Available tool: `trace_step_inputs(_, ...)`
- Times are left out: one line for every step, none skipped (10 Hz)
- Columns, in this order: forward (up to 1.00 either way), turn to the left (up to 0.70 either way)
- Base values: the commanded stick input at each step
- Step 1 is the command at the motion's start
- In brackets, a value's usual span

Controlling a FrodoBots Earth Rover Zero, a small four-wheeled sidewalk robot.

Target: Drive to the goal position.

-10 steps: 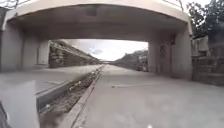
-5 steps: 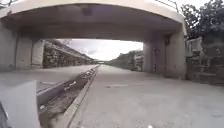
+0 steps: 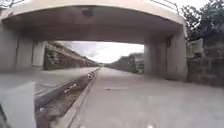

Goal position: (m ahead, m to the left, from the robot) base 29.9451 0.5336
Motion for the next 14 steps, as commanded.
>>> trace_step_inputs(0.70, 0.00)
trace_step_inputs(0.70, 0.00)
trace_step_inputs(0.70, 0.00)
trace_step_inputs(0.70, 0.00)
trace_step_inputs(0.70, 0.00)
trace_step_inputs(0.70, 0.00)
trace_step_inputs(0.70, 0.00)
trace_step_inputs(0.70, 0.00)
trace_step_inputs(0.70, 0.00)
trace_step_inputs(0.70, 0.00)
trace_step_inputs(0.70, 0.00)
trace_step_inputs(0.70, 0.00)
trace_step_inputs(0.70, 0.00)
trace_step_inputs(0.70, 0.00)
